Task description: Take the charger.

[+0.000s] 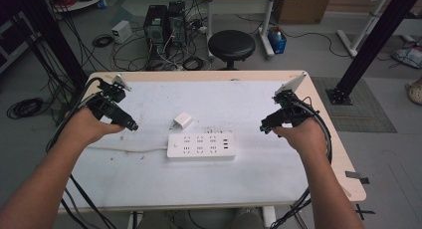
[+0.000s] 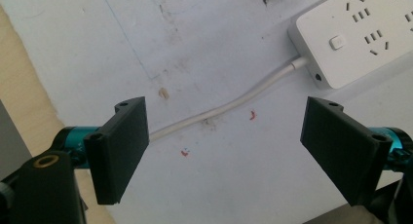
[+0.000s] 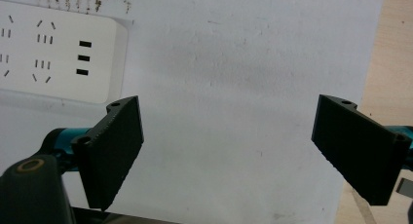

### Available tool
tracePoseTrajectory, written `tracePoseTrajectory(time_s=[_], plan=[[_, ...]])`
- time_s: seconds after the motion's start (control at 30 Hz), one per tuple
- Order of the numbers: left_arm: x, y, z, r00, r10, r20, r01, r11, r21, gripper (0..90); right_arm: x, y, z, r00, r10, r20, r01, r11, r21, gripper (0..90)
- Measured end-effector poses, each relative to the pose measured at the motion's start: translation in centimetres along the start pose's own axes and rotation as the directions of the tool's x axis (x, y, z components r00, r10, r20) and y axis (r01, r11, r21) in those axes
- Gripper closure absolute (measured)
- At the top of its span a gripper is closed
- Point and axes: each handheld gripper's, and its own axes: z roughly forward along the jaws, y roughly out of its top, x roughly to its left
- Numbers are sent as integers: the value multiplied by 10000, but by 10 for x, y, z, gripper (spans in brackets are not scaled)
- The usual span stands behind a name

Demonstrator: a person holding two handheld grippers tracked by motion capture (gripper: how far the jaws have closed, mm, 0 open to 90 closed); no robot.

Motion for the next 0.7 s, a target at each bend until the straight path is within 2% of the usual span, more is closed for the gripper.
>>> tracePoseTrajectory(time_s=[0.43,0.5,0.6,0.7], plan=[[-6,7,6,9995,300,-14,-300,9995,-95,179,1,0,-2,9999,-98,-35,98,9999,-62,111],[-9,10,8,9994,350,-29,-350,9992,-207,179,1,0,-2,10000,-73,-39,72,10000,-40,111],[-17,18,15,9978,669,-15,-669,9976,-153,179,3,-2,-4,10000,-94,-7,94,9999,-59,111],[-21,22,20,9976,696,41,-695,9972,-266,179,3,-3,-5,9999,-165,-12,165,9998,-127,111]])
